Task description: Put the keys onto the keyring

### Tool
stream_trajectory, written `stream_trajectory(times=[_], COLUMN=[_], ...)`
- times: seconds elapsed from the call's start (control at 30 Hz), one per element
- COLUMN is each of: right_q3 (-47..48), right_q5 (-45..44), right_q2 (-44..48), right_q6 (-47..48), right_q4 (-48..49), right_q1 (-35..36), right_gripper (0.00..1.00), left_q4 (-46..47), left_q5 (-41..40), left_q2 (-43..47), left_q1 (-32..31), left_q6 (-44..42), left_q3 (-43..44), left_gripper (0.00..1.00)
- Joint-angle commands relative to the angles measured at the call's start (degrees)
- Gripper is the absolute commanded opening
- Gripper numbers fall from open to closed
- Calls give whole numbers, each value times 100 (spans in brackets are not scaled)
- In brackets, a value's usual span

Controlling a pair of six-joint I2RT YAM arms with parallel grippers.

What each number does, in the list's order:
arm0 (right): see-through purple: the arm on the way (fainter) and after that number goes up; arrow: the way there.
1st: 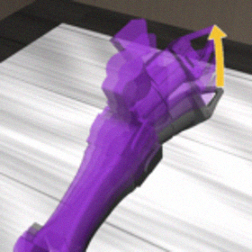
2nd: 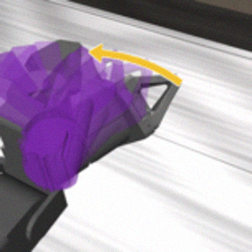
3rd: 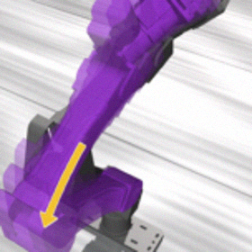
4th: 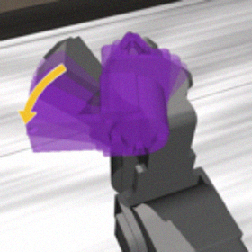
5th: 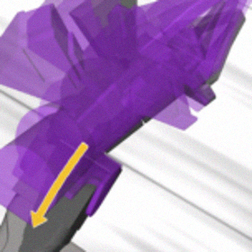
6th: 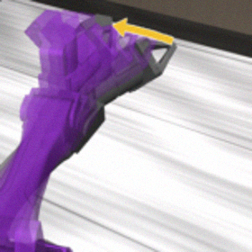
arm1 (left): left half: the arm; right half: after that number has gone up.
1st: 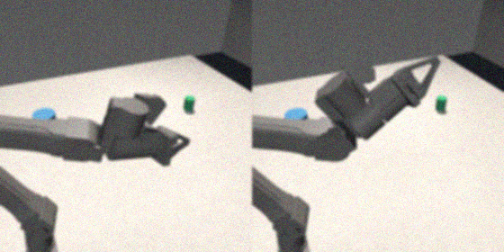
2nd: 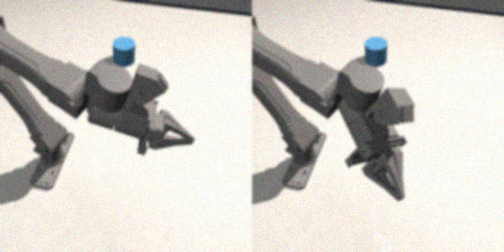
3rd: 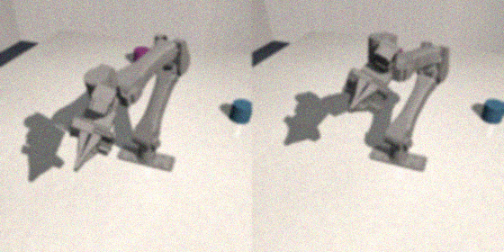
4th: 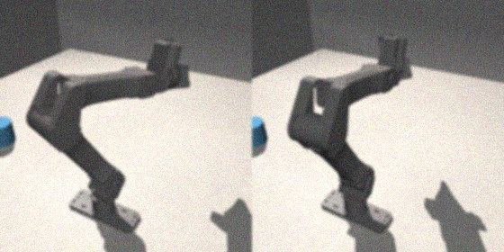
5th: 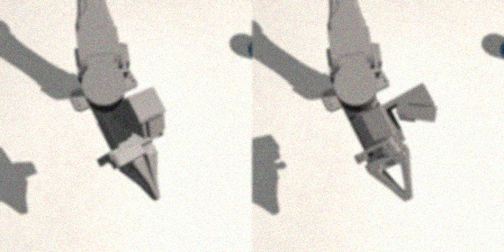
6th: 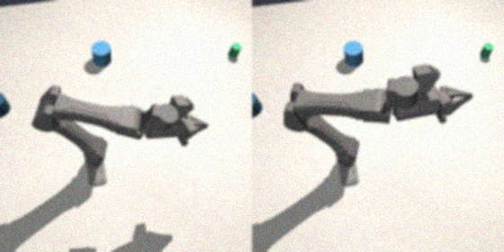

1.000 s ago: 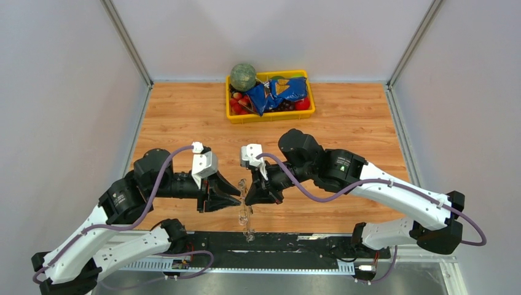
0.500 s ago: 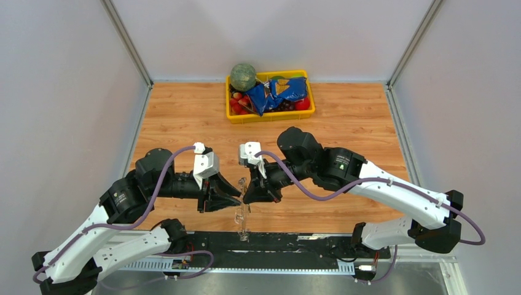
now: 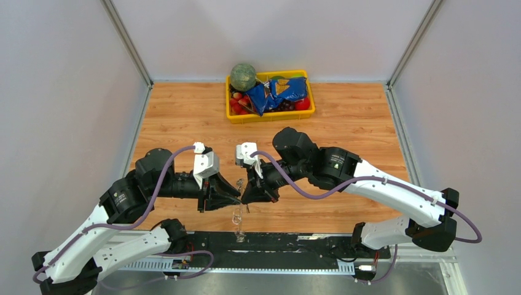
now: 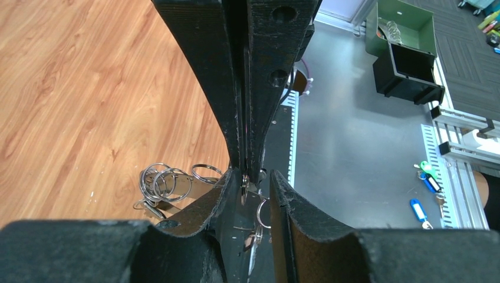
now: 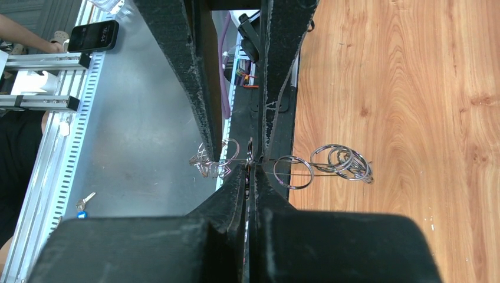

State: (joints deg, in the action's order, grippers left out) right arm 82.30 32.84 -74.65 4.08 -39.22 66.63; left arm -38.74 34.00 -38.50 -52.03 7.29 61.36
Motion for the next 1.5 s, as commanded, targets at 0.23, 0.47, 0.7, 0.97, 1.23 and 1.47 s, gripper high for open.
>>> stream_trajectory(times=[0.23,0.47,0.7,0.97,1.23,1.47], right_q3=[329,309,302,291,193,130], right_q5=[135,133,103,-66,-1023,-1599], right_q2=[16,34,60,196,924,1548], right_q6=[14,7,-12,-151,-333,-220], right_q4=[250,288,343,524,993,1377], right_q1=[30,39,34,34,34,34], right_gripper=[0,0,0,0,36,51], left_q4=[273,308,258,559,1795,2891], left_q5=[-16,-57,-57,-87,-312,-403], left_q2=[-74,-79,-120,-29,364,462], left_q1=[-7,-4,-3,-9,-6,-9], left_q6=[-64,-44,-60,-41,317,443], left_q3=[-10,-39,-43,-174,-373,-262], left_gripper=[32,18,1,0,0,0])
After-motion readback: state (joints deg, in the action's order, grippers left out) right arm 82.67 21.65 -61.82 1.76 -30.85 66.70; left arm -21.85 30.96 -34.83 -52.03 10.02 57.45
